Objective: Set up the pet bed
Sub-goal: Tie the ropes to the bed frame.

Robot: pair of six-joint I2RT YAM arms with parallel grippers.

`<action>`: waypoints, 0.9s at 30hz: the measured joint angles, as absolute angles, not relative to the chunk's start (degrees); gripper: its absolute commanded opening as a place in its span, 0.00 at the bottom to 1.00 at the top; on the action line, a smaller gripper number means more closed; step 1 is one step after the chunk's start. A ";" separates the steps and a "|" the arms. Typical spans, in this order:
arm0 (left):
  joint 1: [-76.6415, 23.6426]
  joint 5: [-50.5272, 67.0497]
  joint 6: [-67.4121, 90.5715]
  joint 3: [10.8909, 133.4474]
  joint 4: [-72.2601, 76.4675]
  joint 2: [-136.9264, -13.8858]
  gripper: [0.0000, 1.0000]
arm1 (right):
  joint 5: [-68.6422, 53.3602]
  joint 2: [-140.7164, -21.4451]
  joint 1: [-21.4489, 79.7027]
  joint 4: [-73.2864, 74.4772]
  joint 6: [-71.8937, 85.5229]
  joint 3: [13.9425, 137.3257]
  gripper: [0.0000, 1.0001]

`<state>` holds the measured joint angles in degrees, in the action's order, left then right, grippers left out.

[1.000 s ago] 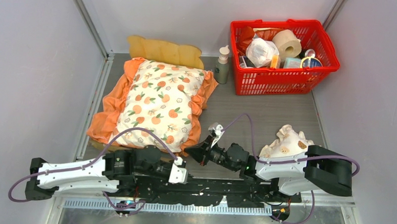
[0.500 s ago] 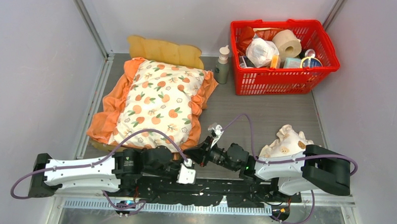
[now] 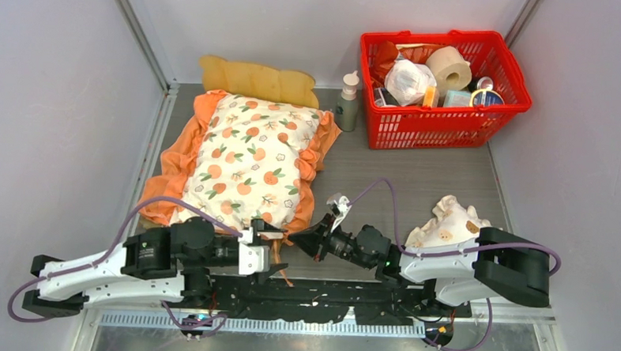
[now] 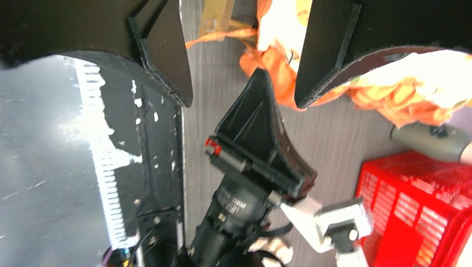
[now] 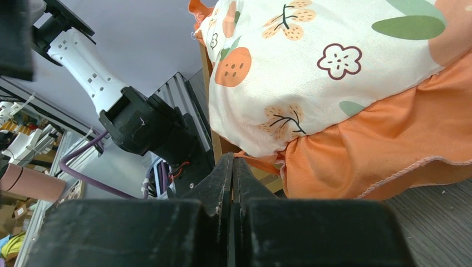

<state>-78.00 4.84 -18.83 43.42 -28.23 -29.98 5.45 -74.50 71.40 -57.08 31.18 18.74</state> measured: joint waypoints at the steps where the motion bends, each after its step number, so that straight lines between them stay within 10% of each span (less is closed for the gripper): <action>1: -78.00 3.46 -18.61 43.40 -29.02 -29.67 0.68 | 5.43 -74.37 71.40 -56.97 31.14 18.74 0.05; 27: -63.07 9.54 -16.73 36.80 -28.71 -44.99 0.52 | 3.77 -72.64 71.40 -61.65 28.58 14.24 0.05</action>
<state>-63.07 9.54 -16.73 36.80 -28.71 -44.99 3.77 -72.64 71.40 -61.65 28.58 14.24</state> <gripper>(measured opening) 0.537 0.060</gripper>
